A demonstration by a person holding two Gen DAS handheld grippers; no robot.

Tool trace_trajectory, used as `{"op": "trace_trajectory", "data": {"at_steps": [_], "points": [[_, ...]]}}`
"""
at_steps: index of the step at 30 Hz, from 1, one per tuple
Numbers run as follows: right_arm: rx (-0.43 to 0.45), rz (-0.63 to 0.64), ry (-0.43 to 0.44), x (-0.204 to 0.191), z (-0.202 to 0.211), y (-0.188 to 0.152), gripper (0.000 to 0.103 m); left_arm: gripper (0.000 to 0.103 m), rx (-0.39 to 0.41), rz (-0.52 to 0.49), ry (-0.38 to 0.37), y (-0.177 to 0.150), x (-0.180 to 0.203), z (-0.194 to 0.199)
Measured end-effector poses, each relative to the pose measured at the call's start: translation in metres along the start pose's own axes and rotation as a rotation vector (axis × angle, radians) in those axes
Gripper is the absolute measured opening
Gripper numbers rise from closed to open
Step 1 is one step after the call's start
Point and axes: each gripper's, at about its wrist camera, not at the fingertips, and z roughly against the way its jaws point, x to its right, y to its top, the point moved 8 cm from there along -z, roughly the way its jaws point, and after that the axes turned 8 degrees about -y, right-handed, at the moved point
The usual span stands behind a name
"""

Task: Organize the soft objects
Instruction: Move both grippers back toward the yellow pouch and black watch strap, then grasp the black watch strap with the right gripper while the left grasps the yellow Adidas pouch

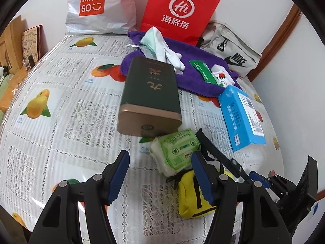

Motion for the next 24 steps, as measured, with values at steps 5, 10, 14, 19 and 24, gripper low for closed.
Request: {"op": "trace_trajectory", "data": {"at_steps": [5,10,14,19,24], "points": [[-0.038,-0.049,0.000,0.012,-0.003,-0.021,0.022,0.061,-0.014,-0.003,-0.004,-0.005,0.005,-0.005],[-0.046,-0.039,0.001,0.011,-0.010,-0.025,0.028,0.061,-0.025,-0.020,0.005,-0.006,0.011,-0.007],[-0.033,-0.036,0.020,0.008,-0.016,-0.020,0.032,0.061,-0.022,-0.026,0.006,-0.005,0.013,-0.005],[-0.037,-0.063,0.043,0.013,-0.016,-0.017,0.021,0.061,-0.024,-0.026,-0.021,-0.008,0.016,-0.010],[-0.011,-0.116,0.050,0.018,-0.008,-0.016,0.021,0.061,-0.057,-0.049,-0.039,-0.017,0.025,-0.020]]}}
